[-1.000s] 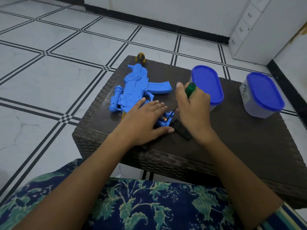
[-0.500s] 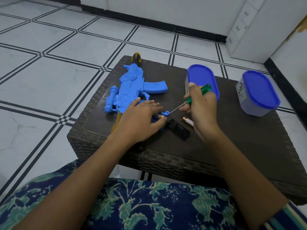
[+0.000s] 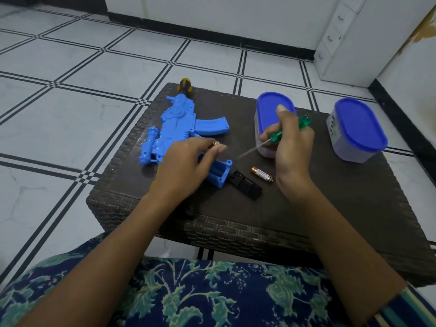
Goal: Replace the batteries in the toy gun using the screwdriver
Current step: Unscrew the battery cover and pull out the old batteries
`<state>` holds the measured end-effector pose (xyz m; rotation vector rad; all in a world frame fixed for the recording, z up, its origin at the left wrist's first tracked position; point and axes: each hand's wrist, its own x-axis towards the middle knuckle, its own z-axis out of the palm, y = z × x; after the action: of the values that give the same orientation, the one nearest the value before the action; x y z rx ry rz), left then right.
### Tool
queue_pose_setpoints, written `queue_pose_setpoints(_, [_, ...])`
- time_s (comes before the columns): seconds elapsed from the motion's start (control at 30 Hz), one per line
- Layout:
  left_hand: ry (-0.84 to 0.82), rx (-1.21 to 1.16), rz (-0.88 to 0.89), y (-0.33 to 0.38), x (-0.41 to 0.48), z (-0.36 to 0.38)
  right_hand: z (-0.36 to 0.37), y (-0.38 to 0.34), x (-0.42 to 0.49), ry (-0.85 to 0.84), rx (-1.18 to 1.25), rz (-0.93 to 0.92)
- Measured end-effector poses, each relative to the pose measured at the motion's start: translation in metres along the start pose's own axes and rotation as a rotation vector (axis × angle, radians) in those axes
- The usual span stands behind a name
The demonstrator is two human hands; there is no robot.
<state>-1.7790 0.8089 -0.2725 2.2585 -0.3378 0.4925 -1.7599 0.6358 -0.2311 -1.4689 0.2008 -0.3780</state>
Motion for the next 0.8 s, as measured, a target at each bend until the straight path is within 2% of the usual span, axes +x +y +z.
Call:
queue_pose_setpoints(0.1, [0.093, -0.185, -0.070, 0.009, 0.002, 0.001, -0.001, 0.002, -0.005, -0.225, -0.210, -0.163])
queue_pose_setpoints(0.2, [0.107, -0.256, -0.108, 0.014, 0.002, 0.006, -0.005, 0.004, -0.016, -0.610, -0.582, -0.404])
queue_pose_setpoints(0.27, [0.107, -0.285, -0.142, 0.014, 0.003, 0.007, -0.006, 0.007, -0.022, -0.723, -0.771, -0.511])
queue_pose_setpoints(0.33, [0.093, -0.310, -0.180, 0.013, 0.006, 0.008, -0.006, 0.010, -0.025, -0.641, -0.899, -0.566])
queue_pose_setpoints(0.47, [-0.028, -0.344, -0.148, 0.017, 0.003, 0.015, -0.009, 0.005, -0.020, -0.459, -0.842, -0.524])
queue_pose_setpoints(0.57, [-0.140, -0.153, -0.007, 0.018, -0.002, 0.017, -0.022, -0.004, -0.010, -0.441, -0.986, -0.391])
queue_pose_setpoints(0.67, [-0.233, 0.050, 0.020, 0.010, 0.001, 0.012, -0.035, -0.008, -0.004, -0.474, -1.193, -0.196])
queue_pose_setpoints(0.8, [-0.305, 0.249, 0.091, 0.008, 0.002, 0.010, -0.036, 0.002, -0.002, -0.481, -1.287, -0.101])
